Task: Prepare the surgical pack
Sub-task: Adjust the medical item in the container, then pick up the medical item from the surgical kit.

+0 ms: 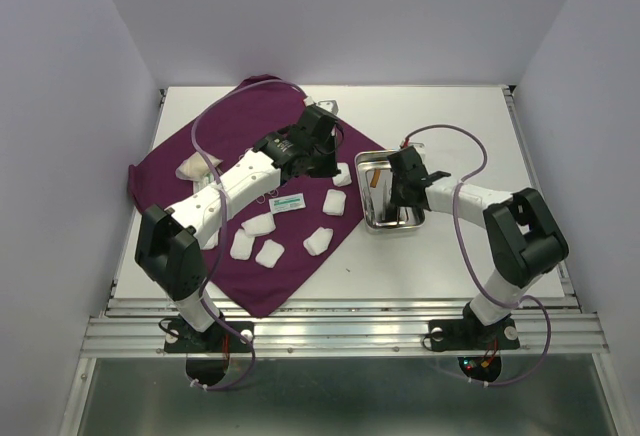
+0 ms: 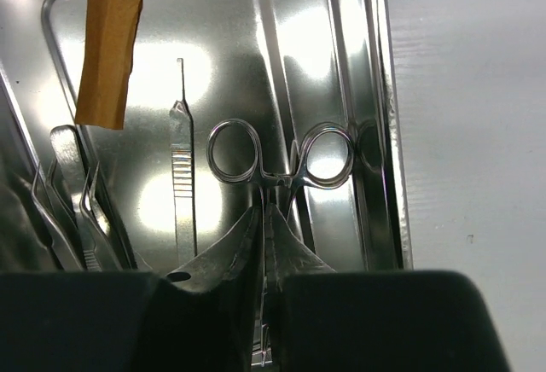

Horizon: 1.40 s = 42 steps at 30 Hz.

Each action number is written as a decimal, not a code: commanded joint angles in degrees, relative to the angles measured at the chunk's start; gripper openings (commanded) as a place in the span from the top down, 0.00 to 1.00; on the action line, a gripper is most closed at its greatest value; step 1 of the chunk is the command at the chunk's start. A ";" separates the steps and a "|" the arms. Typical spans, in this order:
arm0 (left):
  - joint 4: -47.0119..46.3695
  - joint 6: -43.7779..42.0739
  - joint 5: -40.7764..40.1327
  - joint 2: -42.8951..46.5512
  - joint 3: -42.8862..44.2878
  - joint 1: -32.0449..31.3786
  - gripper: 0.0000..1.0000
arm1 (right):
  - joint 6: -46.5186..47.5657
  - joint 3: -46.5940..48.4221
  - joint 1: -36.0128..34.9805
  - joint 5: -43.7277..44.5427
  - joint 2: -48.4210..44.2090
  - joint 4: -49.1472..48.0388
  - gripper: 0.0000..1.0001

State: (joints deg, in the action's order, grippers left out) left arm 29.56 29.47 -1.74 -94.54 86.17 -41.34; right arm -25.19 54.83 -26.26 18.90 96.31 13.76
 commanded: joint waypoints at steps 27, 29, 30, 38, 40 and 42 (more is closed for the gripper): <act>0.50 -6.88 -6.87 -0.46 -11.73 31.23 0.58 | -0.30 -0.33 0.25 -9.84 -23.98 7.60 0.67; 0.67 -6.97 -8.01 -2.75 -10.85 32.72 0.53 | -0.56 -1.12 0.25 -9.76 -24.50 7.69 0.66; 0.59 -6.97 -8.19 -3.54 -10.59 33.25 0.53 | -0.56 -1.39 0.25 -9.67 -24.68 7.86 0.66; 0.06 -7.33 -10.04 -12.59 -6.02 37.21 0.47 | -0.65 -3.32 0.25 -10.02 -26.53 8.39 0.63; -0.03 -7.15 -10.74 -14.34 -5.14 37.48 0.47 | -0.65 -3.32 0.25 -9.84 -26.79 8.56 0.63; 0.49 -6.80 -11.88 -15.58 -3.03 37.56 0.47 | -0.56 -3.32 0.25 -10.02 -26.79 8.74 0.62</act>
State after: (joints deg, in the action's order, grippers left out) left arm 29.78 22.96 -10.57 -109.40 78.48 -3.99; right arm -25.54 51.33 -26.26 9.39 71.42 22.74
